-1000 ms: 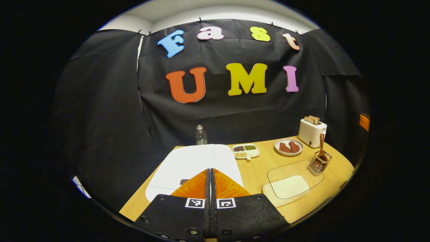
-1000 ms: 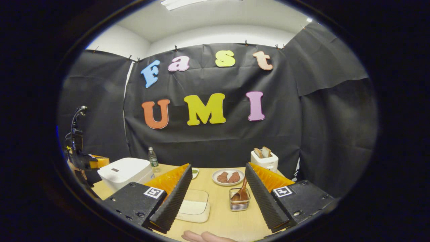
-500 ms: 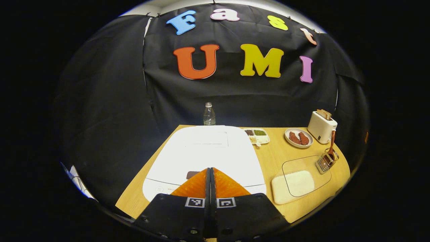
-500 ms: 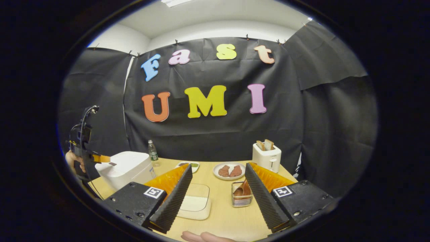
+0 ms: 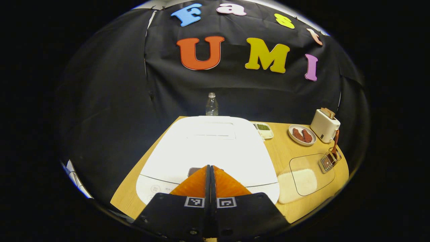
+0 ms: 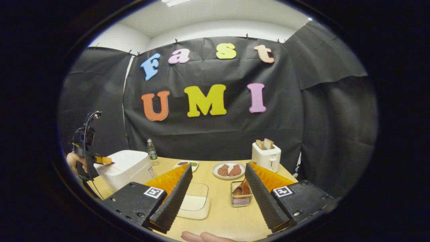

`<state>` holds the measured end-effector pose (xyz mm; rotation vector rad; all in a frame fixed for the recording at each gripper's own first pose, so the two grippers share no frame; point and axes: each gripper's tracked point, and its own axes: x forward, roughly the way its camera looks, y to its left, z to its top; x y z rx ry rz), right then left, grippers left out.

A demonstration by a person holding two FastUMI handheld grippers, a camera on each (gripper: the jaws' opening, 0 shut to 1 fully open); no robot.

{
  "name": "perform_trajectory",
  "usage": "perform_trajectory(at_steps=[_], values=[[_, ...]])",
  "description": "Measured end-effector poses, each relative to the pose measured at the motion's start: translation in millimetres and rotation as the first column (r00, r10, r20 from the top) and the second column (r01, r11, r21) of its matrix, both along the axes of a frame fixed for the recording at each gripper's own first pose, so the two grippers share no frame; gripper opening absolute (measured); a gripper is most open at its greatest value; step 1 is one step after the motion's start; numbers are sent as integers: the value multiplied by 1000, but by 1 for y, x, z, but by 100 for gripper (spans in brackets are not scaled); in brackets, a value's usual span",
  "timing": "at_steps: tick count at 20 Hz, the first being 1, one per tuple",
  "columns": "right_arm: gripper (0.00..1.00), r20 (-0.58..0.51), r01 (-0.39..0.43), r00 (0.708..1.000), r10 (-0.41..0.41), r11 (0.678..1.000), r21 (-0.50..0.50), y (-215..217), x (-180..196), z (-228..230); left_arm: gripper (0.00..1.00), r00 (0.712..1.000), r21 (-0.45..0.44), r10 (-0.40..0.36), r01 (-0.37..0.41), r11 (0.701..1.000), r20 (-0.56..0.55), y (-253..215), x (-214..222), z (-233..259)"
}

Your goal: Close the left gripper, press the button to open the rice cooker; take a wooden spoon from the chopstick holder with the right hand, scoop a spoonful of rice and pour it into the rice cooker, then put the wooden spoon back into the chopstick holder.

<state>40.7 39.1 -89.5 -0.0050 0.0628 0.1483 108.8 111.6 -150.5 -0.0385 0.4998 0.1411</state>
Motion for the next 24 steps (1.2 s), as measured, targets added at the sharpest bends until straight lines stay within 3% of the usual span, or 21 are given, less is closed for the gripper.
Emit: perform_trajectory(at_steps=[3, 6, 8, 11, 12, 13, 17, 18, 20, 23, 24], values=[[100, -13, 3, 1000, -2, 1000, 21, 1, 0, -4, 0, 1000, 23, 4, -4, 1000, -14, 1, 3, -1], [96, -24, 0, 1000, 1, 999, 36, 3, -2, -10, 0, 1000, -30, 10, -11, 1000, -18, 0, 1, 2], [100, -38, 3, 999, -1, 999, 35, 3, -3, -14, 0, 999, -56, 14, -16, 998, -36, -1, 2, 0], [100, -51, 9, 999, -8, 1000, 25, 1, -8, -15, 0, 997, -57, 25, -29, 998, -76, -1, 3, -2], [96, -47, 14, 999, -13, 1000, 19, 0, -11, -14, 0, 995, -49, 25, -29, 998, -94, -2, 3, -3], [100, -41, 19, 999, -18, 1000, 15, -1, -14, -11, 0, 994, -42, 23, -28, 999, -111, -1, 3, -2], [96, -22, 25, 999, -25, 1000, -2, -4, -30, 0, 0, 984, -87, 30, -45, 995, -175, -1, 1, 4], [100, -16, 28, 999, -28, 1000, -7, -6, -34, 3, 0, 988, -105, 39, -56, 993, -153, -1, 0, 16], [96, 4, 33, 999, -32, 999, -17, -9, -39, 10, 0, 999, -128, 45, -48, 991, -23, -4, 5, 57], [100, 28, 46, 999, -45, 999, -27, -15, -42, 16, 0, 989, -165, 38, -14, 986, 142, -18, -15, 121], [100, 29, 43, 999, -42, 999, -28, -14, -41, 16, 5, 981, -164, 36, -4, 987, 193, -16, -20, 137]])
